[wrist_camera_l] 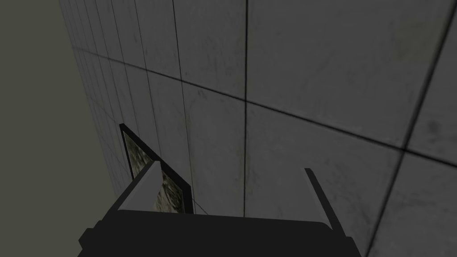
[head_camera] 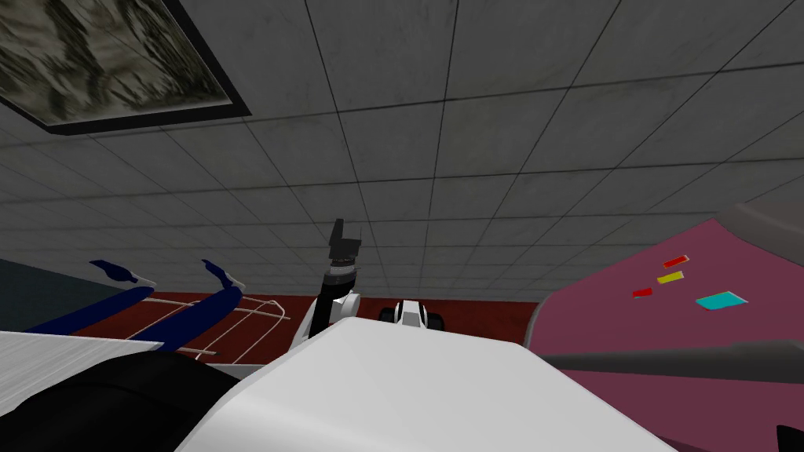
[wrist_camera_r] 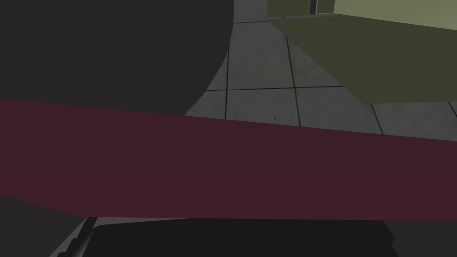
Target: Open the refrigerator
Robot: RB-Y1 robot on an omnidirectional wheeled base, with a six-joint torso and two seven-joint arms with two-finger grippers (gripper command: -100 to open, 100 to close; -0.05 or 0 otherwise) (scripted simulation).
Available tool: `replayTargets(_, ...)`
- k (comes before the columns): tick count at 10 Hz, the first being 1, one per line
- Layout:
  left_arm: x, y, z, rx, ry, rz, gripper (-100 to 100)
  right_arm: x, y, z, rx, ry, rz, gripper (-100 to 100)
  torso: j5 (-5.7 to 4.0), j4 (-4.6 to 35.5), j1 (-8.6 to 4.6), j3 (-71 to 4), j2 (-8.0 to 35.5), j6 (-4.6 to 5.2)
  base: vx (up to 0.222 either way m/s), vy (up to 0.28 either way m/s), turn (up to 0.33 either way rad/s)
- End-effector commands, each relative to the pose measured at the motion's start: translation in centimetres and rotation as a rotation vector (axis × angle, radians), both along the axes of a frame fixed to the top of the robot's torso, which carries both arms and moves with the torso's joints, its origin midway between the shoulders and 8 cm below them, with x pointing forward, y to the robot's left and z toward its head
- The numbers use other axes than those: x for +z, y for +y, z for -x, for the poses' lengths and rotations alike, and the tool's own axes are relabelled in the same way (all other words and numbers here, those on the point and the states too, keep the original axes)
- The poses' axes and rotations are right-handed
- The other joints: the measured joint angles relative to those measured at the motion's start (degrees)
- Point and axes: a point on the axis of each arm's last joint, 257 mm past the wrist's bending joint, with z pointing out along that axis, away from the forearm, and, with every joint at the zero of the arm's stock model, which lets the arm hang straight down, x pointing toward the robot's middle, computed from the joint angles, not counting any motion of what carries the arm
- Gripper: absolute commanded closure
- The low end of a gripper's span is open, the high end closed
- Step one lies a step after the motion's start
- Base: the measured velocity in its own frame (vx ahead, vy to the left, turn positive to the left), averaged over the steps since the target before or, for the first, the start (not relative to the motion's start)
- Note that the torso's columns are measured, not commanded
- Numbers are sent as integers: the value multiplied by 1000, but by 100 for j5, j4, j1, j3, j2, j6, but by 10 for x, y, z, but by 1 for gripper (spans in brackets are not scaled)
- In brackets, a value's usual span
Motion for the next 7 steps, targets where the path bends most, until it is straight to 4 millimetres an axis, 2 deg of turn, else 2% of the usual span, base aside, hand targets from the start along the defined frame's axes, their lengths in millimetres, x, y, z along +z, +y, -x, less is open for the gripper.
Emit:
replayTargets(1, 0, 0, 0, 0, 0, 0, 0, 3, 1, 0, 0, 2, -1, -100, 8, 1, 13, -2, 2, 2, -6, 6, -6)
replayTargets(2, 0, 0, 0, 0, 0, 0, 0, 0, 1, 2, -3, 7, -6, 0, -21, -9, 25, 21, 7, 21, 0, 0, 0)
replayTargets(7, 0, 0, 0, 0, 0, 0, 0, -11, 0, 5, -9, 17, -27, 0, -84, -17, 9, 73, 32, 49, 2, -2, 2)
